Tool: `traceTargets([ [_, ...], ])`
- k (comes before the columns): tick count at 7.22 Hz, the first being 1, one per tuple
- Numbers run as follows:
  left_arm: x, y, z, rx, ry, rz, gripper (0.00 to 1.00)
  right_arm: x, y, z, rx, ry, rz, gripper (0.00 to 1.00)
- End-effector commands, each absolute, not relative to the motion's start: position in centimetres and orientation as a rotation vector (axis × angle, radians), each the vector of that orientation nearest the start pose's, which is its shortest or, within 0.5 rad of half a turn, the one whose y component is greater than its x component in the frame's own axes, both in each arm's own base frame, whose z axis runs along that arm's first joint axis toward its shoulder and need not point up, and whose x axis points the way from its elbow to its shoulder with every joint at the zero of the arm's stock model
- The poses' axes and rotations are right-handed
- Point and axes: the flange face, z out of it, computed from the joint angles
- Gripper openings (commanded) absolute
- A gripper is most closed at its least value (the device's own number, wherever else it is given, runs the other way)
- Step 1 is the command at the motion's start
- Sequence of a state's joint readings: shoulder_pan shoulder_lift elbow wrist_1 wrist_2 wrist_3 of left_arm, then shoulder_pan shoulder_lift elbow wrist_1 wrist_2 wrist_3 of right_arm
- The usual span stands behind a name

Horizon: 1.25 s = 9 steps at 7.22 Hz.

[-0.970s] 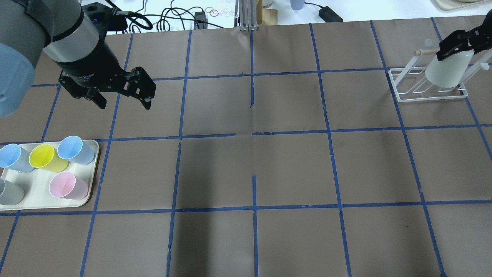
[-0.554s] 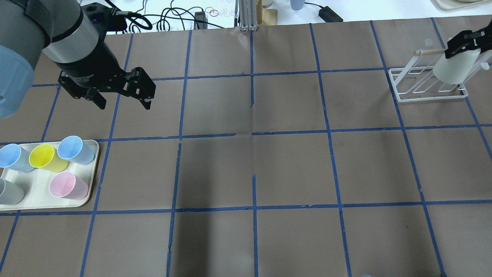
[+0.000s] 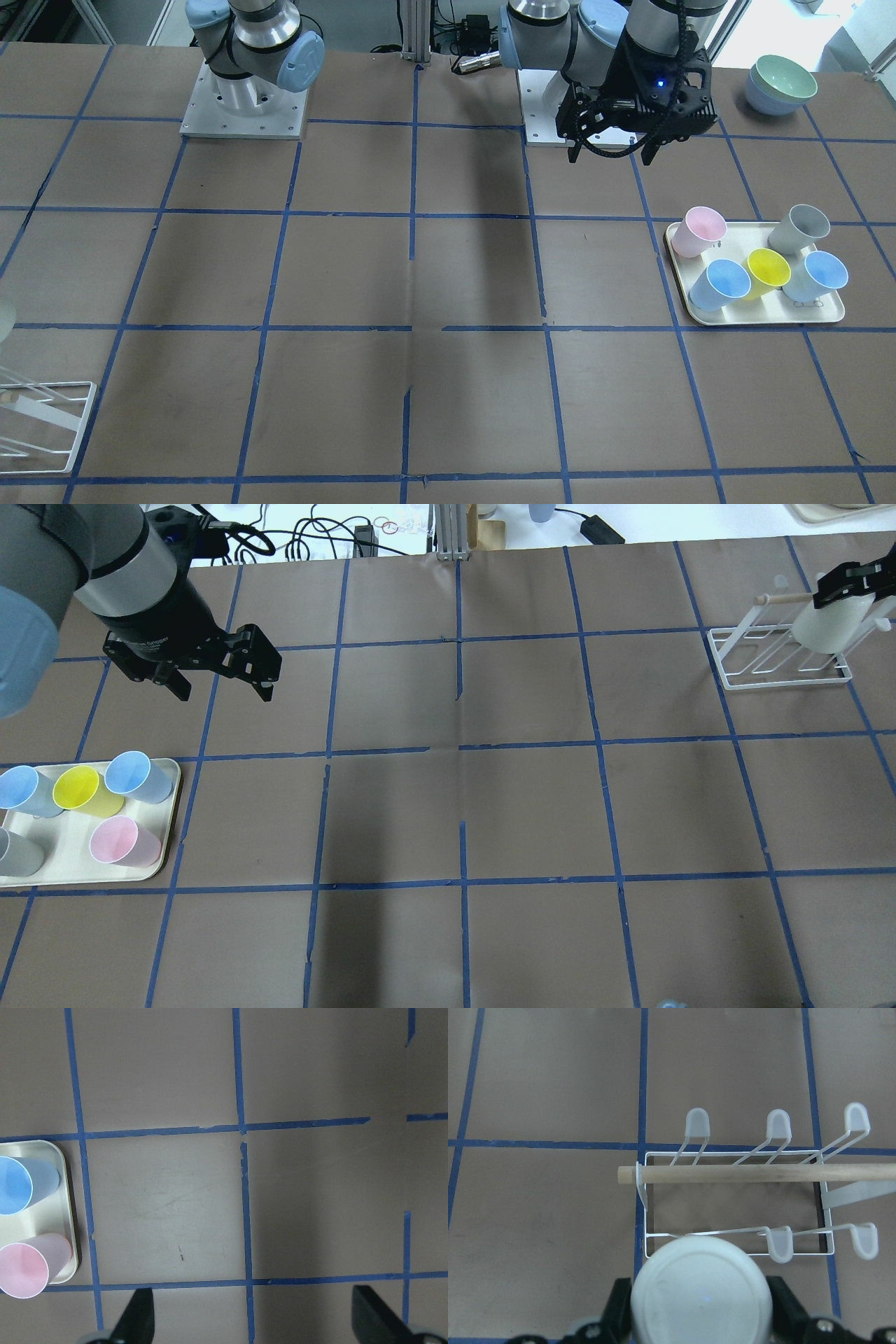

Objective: Transfer IKEA cup to right arm and place on rack

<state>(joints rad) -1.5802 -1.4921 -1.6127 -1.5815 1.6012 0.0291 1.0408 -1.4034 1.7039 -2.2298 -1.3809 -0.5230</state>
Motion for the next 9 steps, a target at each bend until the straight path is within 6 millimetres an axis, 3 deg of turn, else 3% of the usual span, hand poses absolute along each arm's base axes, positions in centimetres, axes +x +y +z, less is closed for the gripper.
traceTargets([
  [1,-13.4,-46.0,50.3,0.059,3.110,-0.038,1.00,-16.0,-58.0,39.5,-0.037,3.064,-0.645,0.00],
  [9,-13.4,-45.9,50.4,0.059,3.108,-0.042,1.00,-17.0,-59.7,35.7,0.011,3.061,-0.641,0.00],
])
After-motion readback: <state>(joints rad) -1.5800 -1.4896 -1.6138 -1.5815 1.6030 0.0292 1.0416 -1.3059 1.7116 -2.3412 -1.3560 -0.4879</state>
